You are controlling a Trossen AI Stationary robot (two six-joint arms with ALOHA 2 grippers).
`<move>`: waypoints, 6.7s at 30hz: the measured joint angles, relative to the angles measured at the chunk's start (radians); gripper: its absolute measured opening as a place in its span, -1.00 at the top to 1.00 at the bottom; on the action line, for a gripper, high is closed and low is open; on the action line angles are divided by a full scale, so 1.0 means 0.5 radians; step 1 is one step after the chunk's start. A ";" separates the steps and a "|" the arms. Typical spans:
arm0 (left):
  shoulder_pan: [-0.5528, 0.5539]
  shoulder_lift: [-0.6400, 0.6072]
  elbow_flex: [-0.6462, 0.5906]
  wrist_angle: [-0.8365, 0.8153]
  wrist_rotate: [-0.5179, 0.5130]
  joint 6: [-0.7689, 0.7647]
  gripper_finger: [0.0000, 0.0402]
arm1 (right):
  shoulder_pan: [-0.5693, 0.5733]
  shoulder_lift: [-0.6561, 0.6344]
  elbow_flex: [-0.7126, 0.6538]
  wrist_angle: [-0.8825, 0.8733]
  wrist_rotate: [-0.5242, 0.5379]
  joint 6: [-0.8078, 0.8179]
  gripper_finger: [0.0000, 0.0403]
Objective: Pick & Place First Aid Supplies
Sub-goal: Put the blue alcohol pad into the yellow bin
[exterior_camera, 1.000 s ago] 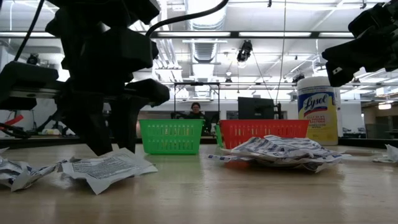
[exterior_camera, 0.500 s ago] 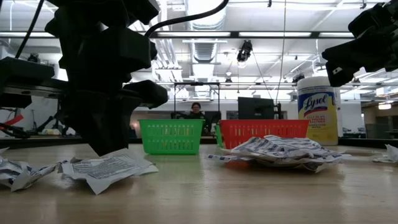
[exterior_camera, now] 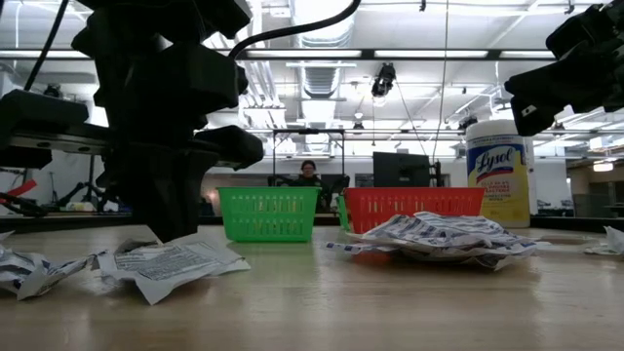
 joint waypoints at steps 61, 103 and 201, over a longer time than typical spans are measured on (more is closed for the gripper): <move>0.088 -0.014 1.133 -0.736 -0.475 -0.359 1.00 | 0.000 0.000 0.000 0.000 0.000 0.000 0.86; 1.597 0.111 1.234 -1.091 -0.434 -0.330 1.00 | 0.000 0.000 0.000 0.000 0.001 0.000 0.86; -0.184 -0.253 0.812 -1.498 -0.481 -1.855 0.09 | 0.000 0.000 0.000 0.000 0.000 0.000 0.86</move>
